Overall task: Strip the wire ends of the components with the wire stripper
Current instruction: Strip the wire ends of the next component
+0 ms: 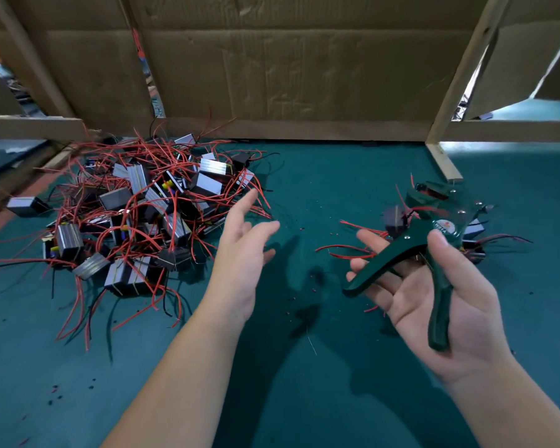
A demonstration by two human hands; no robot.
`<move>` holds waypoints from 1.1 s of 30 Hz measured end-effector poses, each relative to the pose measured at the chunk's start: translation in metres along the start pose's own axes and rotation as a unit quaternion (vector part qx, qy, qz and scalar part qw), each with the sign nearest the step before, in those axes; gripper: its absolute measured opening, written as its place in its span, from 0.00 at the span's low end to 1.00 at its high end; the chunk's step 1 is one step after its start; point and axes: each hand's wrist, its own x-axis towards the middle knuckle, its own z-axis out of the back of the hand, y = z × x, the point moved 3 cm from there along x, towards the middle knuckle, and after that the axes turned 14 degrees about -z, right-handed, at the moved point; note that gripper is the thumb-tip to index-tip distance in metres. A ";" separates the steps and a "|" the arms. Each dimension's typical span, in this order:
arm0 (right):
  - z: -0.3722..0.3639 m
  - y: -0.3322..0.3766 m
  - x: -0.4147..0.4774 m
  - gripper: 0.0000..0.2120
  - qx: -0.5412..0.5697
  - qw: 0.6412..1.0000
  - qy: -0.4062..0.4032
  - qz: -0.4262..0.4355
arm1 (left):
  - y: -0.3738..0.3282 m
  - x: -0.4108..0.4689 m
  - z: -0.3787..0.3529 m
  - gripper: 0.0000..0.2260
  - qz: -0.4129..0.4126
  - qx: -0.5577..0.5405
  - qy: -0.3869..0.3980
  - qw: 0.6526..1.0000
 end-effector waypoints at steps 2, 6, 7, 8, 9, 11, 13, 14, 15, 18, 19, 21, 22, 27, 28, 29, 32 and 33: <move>-0.001 0.001 -0.001 0.17 -0.006 1.000 0.015 -0.005 | -0.003 0.004 0.000 0.20 -0.009 -0.050 -0.019 0.999; -0.005 0.007 -0.006 0.20 -0.009 0.999 0.053 0.012 | -0.007 0.006 0.002 0.22 0.001 -0.140 -0.006 0.990; -0.006 0.008 -0.008 0.20 -0.011 0.998 0.063 0.012 | -0.008 0.007 0.003 0.23 0.011 -0.165 -0.014 0.986; -0.007 0.010 -0.010 0.20 -0.013 0.997 0.074 0.011 | -0.007 0.008 0.006 0.25 0.028 -0.189 -0.028 0.981; -0.007 0.011 -0.012 0.22 -0.009 0.996 0.084 0.009 | -0.006 0.009 0.008 0.27 0.049 -0.214 -0.047 0.975; -0.007 0.014 -0.013 0.26 0.044 0.990 0.132 -0.017 | -0.006 0.012 0.015 0.27 0.080 -0.257 -0.087 0.959; -0.012 0.015 -0.016 0.29 0.146 0.961 0.223 -0.068 | -0.005 0.014 0.021 0.24 0.096 -0.301 -0.113 0.942; -0.014 0.016 -0.018 0.31 0.178 0.948 0.247 -0.091 | -0.005 0.014 0.023 0.23 0.102 -0.314 -0.123 0.936; -0.013 0.014 -0.019 0.31 0.181 0.944 0.255 -0.106 | -0.004 0.014 0.025 0.21 0.106 -0.319 -0.130 0.933; -0.013 0.009 -0.016 0.34 0.146 0.938 0.280 -0.143 | -0.007 0.013 0.026 0.20 0.093 -0.308 -0.140 0.936; -0.012 0.004 -0.014 0.36 0.129 0.939 0.279 -0.154 | -0.008 0.013 0.026 0.20 0.084 -0.306 -0.140 0.938; -0.017 -0.005 -0.010 0.33 0.072 0.948 0.256 -0.175 | -0.012 0.014 0.028 0.17 0.064 -0.306 -0.144 0.939; -0.020 -0.010 -0.007 0.29 0.041 0.951 0.246 -0.184 | -0.014 0.014 0.030 0.16 0.054 -0.308 -0.145 0.939; -0.011 -0.021 0.010 0.29 0.032 0.977 0.096 -0.188 | -0.019 0.010 0.027 0.10 0.036 -0.326 -0.135 0.935; -0.007 -0.017 0.013 0.25 0.035 0.983 0.061 -0.171 | -0.020 0.009 0.025 0.11 0.038 -0.329 -0.136 0.933; -0.004 -0.012 0.015 0.20 0.038 0.988 0.026 -0.149 | -0.021 0.007 0.024 0.12 0.039 -0.331 -0.138 0.933; 0.008 0.006 0.018 0.06 0.048 0.994 -0.061 -0.080 | -0.021 0.005 0.020 0.15 0.035 -0.312 -0.140 0.939; 0.013 0.013 0.018 0.09 0.049 0.993 -0.087 -0.057 | -0.020 0.006 0.019 0.17 0.032 -0.296 -0.145 0.943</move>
